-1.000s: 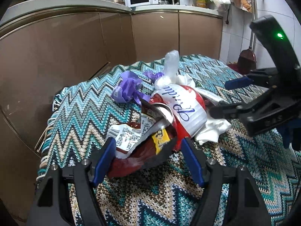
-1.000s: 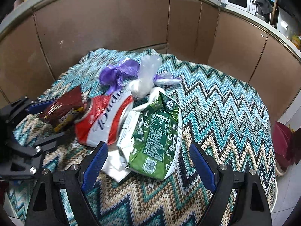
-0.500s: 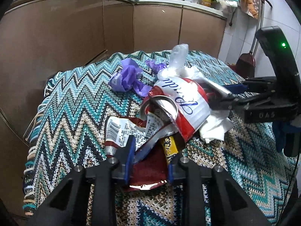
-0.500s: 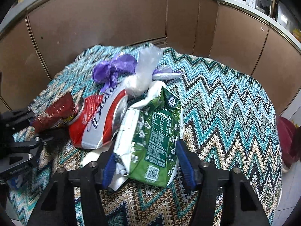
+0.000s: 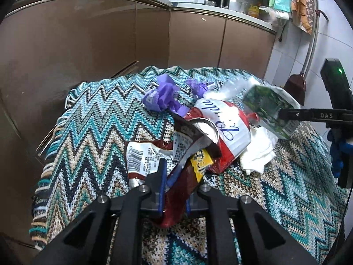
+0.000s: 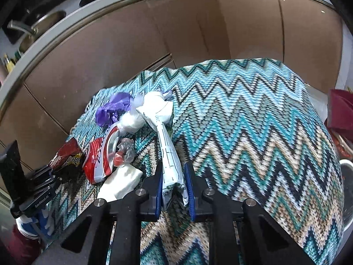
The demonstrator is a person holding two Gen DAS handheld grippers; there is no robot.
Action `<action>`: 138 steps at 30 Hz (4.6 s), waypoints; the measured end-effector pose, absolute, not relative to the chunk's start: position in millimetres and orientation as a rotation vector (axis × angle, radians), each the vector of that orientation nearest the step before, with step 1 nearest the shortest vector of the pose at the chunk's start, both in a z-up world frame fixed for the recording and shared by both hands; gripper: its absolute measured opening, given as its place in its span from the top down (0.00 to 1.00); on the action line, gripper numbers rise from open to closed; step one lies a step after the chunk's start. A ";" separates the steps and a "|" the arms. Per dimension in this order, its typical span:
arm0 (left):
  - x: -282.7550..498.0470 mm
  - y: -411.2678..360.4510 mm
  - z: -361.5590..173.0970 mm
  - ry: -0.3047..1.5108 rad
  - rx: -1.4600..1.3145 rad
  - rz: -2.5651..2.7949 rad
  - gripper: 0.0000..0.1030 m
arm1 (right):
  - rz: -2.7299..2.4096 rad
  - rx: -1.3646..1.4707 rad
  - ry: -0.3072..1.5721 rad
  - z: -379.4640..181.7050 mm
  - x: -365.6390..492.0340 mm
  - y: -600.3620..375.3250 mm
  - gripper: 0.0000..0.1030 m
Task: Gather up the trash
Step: 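Grasp the dark snack wrapper with the left gripper while the right gripper grasps the green carton, then lift the wrapper and green carton and turn toward the bin, then lower both held items over the white bin and open both grippers, then move both tools back over the blanket toward the remaining trash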
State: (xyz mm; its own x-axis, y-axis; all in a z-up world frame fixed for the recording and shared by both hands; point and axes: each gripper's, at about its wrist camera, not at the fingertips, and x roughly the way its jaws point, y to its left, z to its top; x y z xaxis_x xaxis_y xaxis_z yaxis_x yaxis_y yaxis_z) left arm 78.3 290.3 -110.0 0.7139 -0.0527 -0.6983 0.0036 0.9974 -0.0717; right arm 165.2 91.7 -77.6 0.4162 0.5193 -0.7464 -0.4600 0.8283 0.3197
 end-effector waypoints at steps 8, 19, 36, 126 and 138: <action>52.6 287.7 -93.0 0.756 -0.118 -0.017 0.95 | 0.629 0.121 0.932 -59.5 135.4 57.8 0.84; -3.0 265.8 -54.1 0.696 -0.209 -0.073 0.95 | 0.649 0.195 0.920 -47.2 73.4 14.2 0.84; -26.5 191.9 -15.9 0.659 -0.159 -0.160 0.95 | 0.639 0.305 0.784 -5.7 26.4 -47.8 0.84; 33.1 -47.6 39.6 0.423 -0.010 -0.270 0.32 | -0.001 0.145 0.465 48.8 -25.7 -181.8 0.00; -24.2 -15.4 50.1 0.366 -0.003 -0.179 0.30 | 0.024 0.070 0.444 65.2 -61.1 -150.0 0.00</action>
